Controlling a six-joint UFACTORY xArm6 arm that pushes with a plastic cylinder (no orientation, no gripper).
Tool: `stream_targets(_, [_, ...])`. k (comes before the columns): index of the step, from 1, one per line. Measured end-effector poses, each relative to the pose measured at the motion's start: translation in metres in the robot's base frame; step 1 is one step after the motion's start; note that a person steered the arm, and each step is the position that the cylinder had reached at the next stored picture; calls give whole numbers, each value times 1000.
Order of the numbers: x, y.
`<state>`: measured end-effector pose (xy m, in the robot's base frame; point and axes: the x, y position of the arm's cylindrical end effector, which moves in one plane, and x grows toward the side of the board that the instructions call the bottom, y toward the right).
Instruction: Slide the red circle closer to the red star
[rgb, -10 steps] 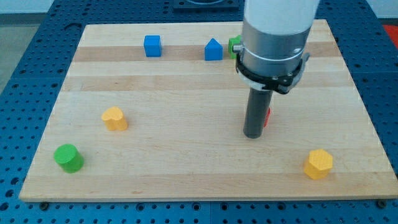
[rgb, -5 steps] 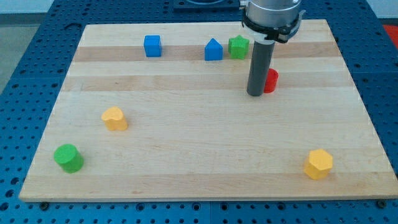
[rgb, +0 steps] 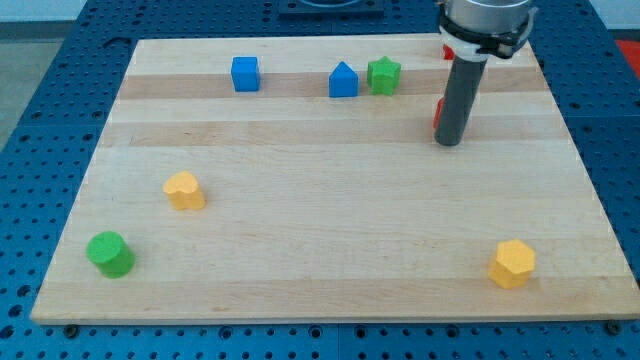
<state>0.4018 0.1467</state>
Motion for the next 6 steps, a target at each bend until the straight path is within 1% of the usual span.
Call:
stream_targets(2, [-29,13])
stream_targets(6, [-116,14])
